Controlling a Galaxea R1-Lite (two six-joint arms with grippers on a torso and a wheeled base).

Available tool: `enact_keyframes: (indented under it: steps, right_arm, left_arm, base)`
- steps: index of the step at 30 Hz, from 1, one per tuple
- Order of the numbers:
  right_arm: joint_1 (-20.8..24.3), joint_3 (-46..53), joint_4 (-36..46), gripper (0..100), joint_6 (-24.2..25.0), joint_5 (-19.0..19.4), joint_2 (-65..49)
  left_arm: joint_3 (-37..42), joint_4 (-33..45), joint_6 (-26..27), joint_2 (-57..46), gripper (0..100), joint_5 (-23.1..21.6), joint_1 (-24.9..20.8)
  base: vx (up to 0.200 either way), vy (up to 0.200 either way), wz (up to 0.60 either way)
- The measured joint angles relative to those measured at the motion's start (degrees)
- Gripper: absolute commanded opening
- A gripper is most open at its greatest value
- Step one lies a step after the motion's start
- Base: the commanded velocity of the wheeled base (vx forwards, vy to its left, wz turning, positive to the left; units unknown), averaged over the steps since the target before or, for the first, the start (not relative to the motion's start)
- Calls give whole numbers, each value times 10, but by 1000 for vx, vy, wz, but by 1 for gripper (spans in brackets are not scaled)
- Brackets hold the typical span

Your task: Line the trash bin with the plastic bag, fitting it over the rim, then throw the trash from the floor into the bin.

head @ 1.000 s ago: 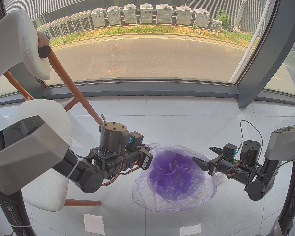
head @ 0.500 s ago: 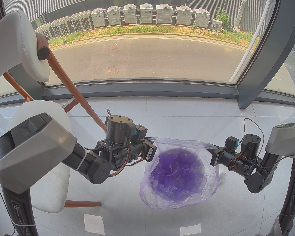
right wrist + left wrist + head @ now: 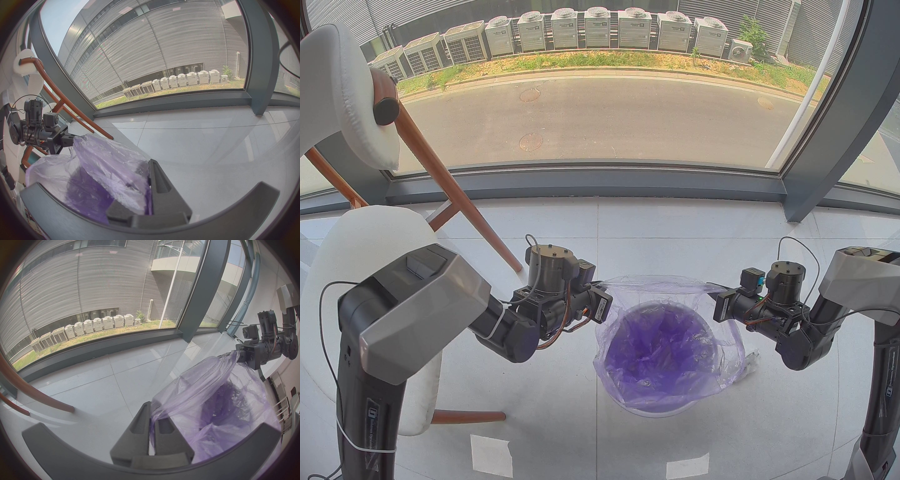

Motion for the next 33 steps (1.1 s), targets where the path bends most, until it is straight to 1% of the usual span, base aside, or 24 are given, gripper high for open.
enact_keyframes:
  steps: [9, 24, 26, 31, 32, 33]
  right_arm:
    - [-16, -48, 9, 0, -3, -1, 52]
    - [-28, -52, 5, 0, -7, -2, 98]
    - [-28, -51, 5, 0, -8, -2, 102]
    - [-29, -52, 3, 0, -8, -2, 107]
    - [-29, -52, 3, 100, -8, -2, 108]
    - [-29, -52, 3, 100, -8, -4, 108]
  left_arm:
    - [-54, -3, -5, 62, 0, 0, 15]
    - [-46, -12, -5, 99, 0, -1, 24]
    - [-37, -22, -5, 101, 0, -1, 24]
    - [-16, -82, -5, 104, 0, 0, 24]
    - [-11, -91, -5, 104, 100, 0, 24]
    - [-4, -97, -5, 103, 100, 2, 24]
  base:
    - [0, 0, 0]
    - [0, 0, 0]
    - [0, 0, 0]
    - [0, 0, 0]
    - [0, 0, 0]
    - [0, 0, 0]
